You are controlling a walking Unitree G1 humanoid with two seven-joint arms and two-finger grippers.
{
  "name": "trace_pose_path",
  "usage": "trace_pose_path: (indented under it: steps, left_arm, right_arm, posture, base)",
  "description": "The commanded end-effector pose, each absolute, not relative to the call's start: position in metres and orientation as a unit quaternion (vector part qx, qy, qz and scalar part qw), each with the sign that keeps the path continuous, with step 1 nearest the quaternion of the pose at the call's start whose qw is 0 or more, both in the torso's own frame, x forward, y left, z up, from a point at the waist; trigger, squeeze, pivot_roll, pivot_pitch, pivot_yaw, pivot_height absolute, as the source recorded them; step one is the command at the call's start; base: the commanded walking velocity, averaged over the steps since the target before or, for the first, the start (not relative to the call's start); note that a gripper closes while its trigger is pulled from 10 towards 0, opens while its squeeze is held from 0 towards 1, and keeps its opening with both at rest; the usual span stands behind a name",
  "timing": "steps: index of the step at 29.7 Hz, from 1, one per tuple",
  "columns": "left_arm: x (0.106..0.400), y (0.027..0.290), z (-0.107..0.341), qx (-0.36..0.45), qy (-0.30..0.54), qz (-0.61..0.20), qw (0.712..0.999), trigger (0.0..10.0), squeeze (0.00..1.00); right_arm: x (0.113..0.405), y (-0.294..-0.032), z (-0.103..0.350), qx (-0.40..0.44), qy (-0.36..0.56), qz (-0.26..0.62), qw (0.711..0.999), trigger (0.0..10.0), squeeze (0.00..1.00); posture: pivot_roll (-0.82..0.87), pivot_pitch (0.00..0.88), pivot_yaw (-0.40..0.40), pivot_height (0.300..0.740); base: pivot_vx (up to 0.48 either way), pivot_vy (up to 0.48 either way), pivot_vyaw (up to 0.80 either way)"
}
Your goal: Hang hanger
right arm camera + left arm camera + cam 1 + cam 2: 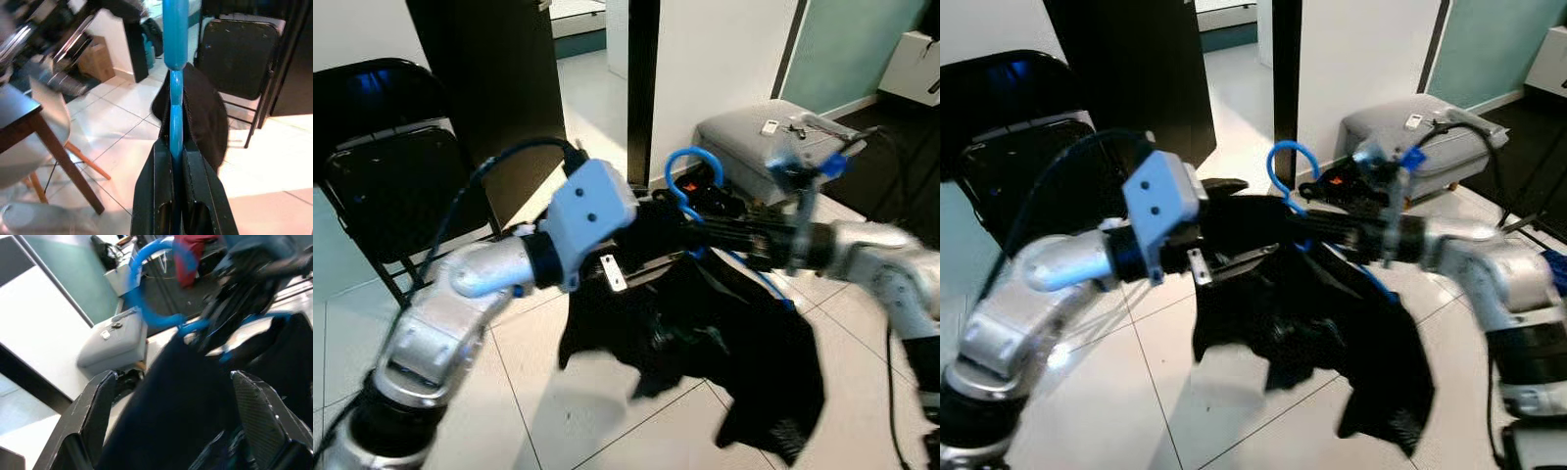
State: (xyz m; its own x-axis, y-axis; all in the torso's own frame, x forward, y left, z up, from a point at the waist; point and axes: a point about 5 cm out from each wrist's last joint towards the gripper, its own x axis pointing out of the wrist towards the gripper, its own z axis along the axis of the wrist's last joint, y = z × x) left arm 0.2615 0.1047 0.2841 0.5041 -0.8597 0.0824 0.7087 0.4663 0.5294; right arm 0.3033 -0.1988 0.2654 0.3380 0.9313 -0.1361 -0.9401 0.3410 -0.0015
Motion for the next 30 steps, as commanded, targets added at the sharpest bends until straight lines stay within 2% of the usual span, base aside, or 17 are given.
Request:
trace_pose_path:
  steps: [1, 9, 17, 25, 30]
  left_arm:
    - [0.261, 0.108, 0.286, 0.221, -0.168, -0.474, 0.836, 10.0, 0.00]
    - [0.258, 0.130, 0.282, 0.237, -0.127, -0.480, 0.835, 10.0, 0.00]
    - [0.262, 0.173, 0.275, 0.247, -0.074, -0.453, 0.853, 10.0, 0.00]
    - [0.267, 0.197, 0.288, 0.242, -0.082, -0.431, 0.866, 10.0, 0.00]
    - [0.269, 0.202, 0.293, 0.201, -0.100, -0.441, 0.869, 10.0, 0.00]
  right_arm:
    - [0.301, -0.201, 0.274, -0.047, 0.034, 0.589, 0.806, 10.0, 0.00]
    - [0.294, -0.219, 0.290, -0.068, 0.021, 0.619, 0.782, 10.0, 0.00]
    - [0.288, -0.237, 0.309, -0.083, 0.006, 0.633, 0.769, 10.0, 0.00]
    - [0.278, -0.249, 0.328, -0.102, 0.001, 0.647, 0.756, 10.0, 0.00]
    - [0.271, -0.249, 0.335, -0.113, 0.001, 0.660, 0.742, 10.0, 0.00]
  posture:
    - [-0.04, 0.029, 0.004, 0.740]
    - [-0.04, 0.023, -0.002, 0.740]
    - [-0.04, 0.013, -0.002, 0.740]
    - [-0.05, 0.015, 0.008, 0.740]
    - [-0.06, 0.017, 0.014, 0.740]
  base:
    - [0.000, 0.000, 0.00]
    - [0.000, 0.000, 0.00]
    - [0.000, 0.000, 0.00]
    - [0.000, 0.000, 0.00]
    - [0.000, 0.000, 0.00]
